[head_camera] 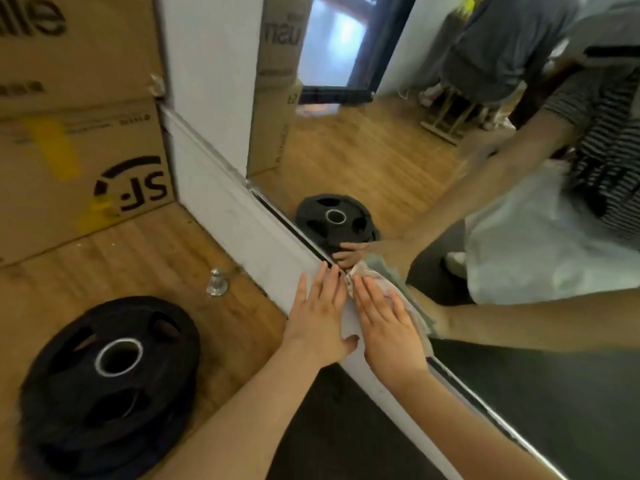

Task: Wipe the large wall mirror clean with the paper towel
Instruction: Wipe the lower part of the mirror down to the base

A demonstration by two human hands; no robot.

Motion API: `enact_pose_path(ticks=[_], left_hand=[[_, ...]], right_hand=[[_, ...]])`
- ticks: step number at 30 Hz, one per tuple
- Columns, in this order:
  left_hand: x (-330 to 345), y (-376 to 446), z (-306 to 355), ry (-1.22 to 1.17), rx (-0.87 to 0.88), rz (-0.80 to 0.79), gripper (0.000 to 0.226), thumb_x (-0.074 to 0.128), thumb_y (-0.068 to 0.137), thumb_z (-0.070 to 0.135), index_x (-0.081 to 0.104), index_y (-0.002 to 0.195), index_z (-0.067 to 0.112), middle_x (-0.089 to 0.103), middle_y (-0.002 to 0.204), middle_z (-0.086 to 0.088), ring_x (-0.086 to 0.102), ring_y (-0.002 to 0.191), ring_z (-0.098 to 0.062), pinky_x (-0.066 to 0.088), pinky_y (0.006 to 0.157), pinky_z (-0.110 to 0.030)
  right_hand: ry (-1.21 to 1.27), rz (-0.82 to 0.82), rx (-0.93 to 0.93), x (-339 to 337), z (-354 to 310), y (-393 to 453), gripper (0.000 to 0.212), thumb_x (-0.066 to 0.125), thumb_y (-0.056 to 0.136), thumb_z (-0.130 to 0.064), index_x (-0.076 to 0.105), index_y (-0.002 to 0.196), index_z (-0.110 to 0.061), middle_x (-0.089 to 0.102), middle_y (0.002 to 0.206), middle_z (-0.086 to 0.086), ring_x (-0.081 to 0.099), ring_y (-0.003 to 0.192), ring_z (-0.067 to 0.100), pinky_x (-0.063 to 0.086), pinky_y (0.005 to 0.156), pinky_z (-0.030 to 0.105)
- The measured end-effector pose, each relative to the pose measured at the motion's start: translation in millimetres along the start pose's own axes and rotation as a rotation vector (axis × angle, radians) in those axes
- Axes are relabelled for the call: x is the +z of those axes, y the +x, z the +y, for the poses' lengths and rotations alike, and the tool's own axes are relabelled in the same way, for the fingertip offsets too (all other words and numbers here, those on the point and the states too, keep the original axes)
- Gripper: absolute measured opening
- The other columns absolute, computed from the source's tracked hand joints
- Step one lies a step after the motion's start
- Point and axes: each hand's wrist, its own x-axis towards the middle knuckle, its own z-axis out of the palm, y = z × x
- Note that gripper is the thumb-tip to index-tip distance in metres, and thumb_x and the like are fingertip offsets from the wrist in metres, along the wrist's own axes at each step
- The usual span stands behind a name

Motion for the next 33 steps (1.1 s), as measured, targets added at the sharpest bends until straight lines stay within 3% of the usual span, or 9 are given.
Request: enact_pose_path(ticks=[4,9,14,17,22,26,28,30,33], left_hand=[[-10,2,-2,0.075,-0.011,-0.112,0.1,0.046,0.091,0.059,-0.016,0.152,0.011,-0.021,0.16,-0.011,-0.025,0.145,-0.028,-0.016,0.114,-0.049],[-11,2,3,0.12,-0.034,-0.126,0.099,0.05,0.09,0.054,-0.015,0.153,0.012,-0.021,0.16,-0.011,-0.024,0.146,-0.028,-0.015,0.116,-0.049],[-14,1,-8,0.099,0.017,-0.148,0.096,0.049,0.091,0.052,-0.014,0.153,0.015,-0.02,0.161,-0.007,-0.023,0.146,-0.026,-0.015,0.115,-0.05],[-5,1,-10,0.043,0.044,-0.077,0.093,0.047,0.093,0.052,-0.013,0.153,0.015,-0.02,0.161,-0.007,-0.023,0.146,-0.024,-0.014,0.115,-0.05],[12,3,-18,-0.091,0.081,0.088,0.082,0.04,0.097,0.048,-0.013,0.153,0.019,-0.025,0.156,-0.002,-0.031,0.137,-0.018,-0.019,0.109,-0.045],[24,-5,-25,-0.204,0.081,0.244,0.097,0.072,0.078,0.045,0.015,0.148,0.009,0.017,0.158,-0.012,0.011,0.144,-0.023,0.013,0.111,-0.048],[19,-5,-36,-0.268,0.027,0.229,0.092,0.059,0.09,0.043,-0.006,0.147,0.011,-0.011,0.156,-0.01,-0.005,0.145,-0.023,0.001,0.113,-0.045],[9,2,-49,-0.336,-0.07,0.142,0.083,0.037,0.1,0.044,-0.028,0.141,0.013,-0.035,0.148,-0.005,-0.03,0.137,-0.018,-0.016,0.111,-0.042],[-4,21,-60,-0.425,-0.134,0.087,0.084,0.029,0.1,0.052,-0.025,0.148,0.01,-0.034,0.154,-0.008,-0.031,0.14,-0.018,-0.015,0.114,-0.042]], right_hand=[[0.001,-0.103,-0.006,9,4,0,0.114,0.076,0.066,-0.023,0.002,0.15,-0.002,-0.013,0.161,0.013,-0.007,0.148,0.025,-0.013,0.12,0.038],[0.045,-0.113,-0.029,16,6,-1,0.123,0.077,0.065,-0.026,-0.009,0.15,-0.003,-0.009,0.159,0.013,-0.004,0.148,0.026,-0.013,0.119,0.04],[-0.054,-0.191,-0.06,-12,4,-3,0.091,0.044,0.096,-0.024,-0.034,0.139,-0.006,-0.042,0.143,0.011,-0.037,0.133,0.025,-0.046,0.092,0.037],[-0.06,-0.289,-0.082,-26,1,1,0.077,0.029,0.1,-0.022,-0.041,0.129,-0.009,-0.052,0.132,0.008,-0.048,0.12,0.021,-0.05,0.08,0.034],[-0.197,-0.33,-0.106,-40,1,5,0.072,0.025,0.101,-0.021,-0.036,0.137,-0.006,-0.052,0.133,0.009,-0.05,0.118,0.022,-0.039,0.091,0.036],[-0.294,-0.356,-0.154,-52,7,12,0.074,0.03,0.102,-0.017,-0.032,0.14,-0.009,-0.041,0.146,0.01,-0.036,0.133,0.024,-0.025,0.108,0.039],[-0.408,-0.332,-0.19,-56,11,17,0.077,0.035,0.101,-0.019,-0.028,0.142,-0.007,-0.04,0.148,0.012,-0.034,0.136,0.026,-0.023,0.111,0.041],[-0.474,-0.179,-0.218,-63,17,33,0.077,0.045,0.095,-0.023,-0.009,0.148,-0.006,-0.025,0.152,0.014,-0.024,0.141,0.026,-0.024,0.113,0.041],[-0.399,0.138,-0.13,-103,23,70,0.063,0.042,0.079,-0.017,0.042,0.141,-0.01,0.03,0.152,0.008,0.024,0.145,0.022,-0.005,0.118,0.037]])
